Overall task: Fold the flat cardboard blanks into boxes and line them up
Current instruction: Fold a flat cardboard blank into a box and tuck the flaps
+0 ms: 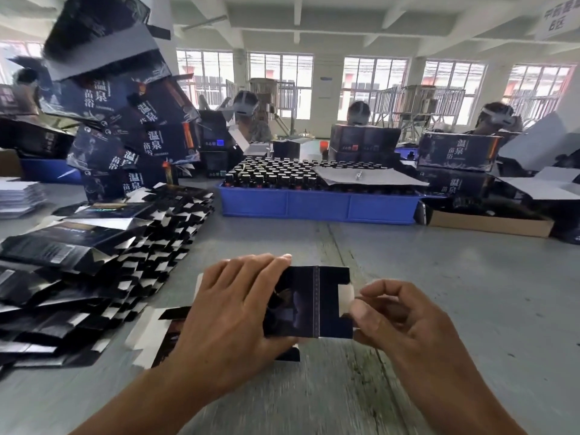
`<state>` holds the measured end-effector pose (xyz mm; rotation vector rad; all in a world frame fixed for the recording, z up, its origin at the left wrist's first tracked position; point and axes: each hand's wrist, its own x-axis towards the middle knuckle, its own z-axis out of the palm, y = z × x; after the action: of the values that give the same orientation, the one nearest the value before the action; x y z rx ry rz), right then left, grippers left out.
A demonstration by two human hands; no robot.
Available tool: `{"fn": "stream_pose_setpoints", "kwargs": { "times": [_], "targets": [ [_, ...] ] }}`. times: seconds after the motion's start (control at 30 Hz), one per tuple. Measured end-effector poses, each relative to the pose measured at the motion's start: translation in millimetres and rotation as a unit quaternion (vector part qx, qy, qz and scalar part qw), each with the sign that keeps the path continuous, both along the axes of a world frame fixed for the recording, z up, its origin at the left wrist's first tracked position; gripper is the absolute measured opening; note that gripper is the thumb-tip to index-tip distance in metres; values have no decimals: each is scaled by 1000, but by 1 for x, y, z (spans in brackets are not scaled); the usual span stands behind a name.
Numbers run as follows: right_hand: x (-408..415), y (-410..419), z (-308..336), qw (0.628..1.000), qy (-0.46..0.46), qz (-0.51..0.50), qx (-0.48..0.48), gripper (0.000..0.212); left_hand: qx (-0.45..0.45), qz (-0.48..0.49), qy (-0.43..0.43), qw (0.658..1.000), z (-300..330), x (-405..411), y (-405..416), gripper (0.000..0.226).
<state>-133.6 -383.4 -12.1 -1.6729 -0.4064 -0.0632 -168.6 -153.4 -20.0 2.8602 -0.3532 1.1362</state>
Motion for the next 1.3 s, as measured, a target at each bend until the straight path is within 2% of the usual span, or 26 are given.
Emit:
{"fn": "stream_pose_setpoints", "kwargs": {
  "times": [0.07, 0.1, 0.27, 0.43, 0.57, 0.7, 0.93, 1.07, 1.3],
  "targets": [
    [1, -1, 0, 1000, -7, -7, 15, 15, 2, -7, -2, 1000, 0, -1, -2, 86],
    [0, -1, 0, 1000, -11, -8, 15, 14, 2, -9, -2, 1000, 0, -1, -3, 86],
    [-7, -1, 6, 998, -54, 20, -23, 27, 4, -33, -23, 999, 3, -5, -9, 82],
    [-6, -5, 11, 997, -9, 73, -4, 28, 34, -75, -55, 995, 3, -4, -7, 81],
    [-8, -2, 10, 995, -16, 99, -25, 31, 54, -91, -50, 993, 2, -3, -7, 79],
    [-8, -2, 9, 994, -34, 100, -34, 37, 85, -102, -52, 990, 4, -6, -7, 71],
    [-14, -1, 5, 990, -93, 98, -46, 52, 66, -83, -17, 994, 7, -13, -11, 79],
    [-16, 2, 4, 988, -117, 83, -58, 52, 42, -113, -23, 992, 10, -15, -10, 77],
    [-21, 3, 11, 988, -143, 39, -37, 49, 64, -119, -33, 990, 19, -19, -10, 74]
  ]
}}
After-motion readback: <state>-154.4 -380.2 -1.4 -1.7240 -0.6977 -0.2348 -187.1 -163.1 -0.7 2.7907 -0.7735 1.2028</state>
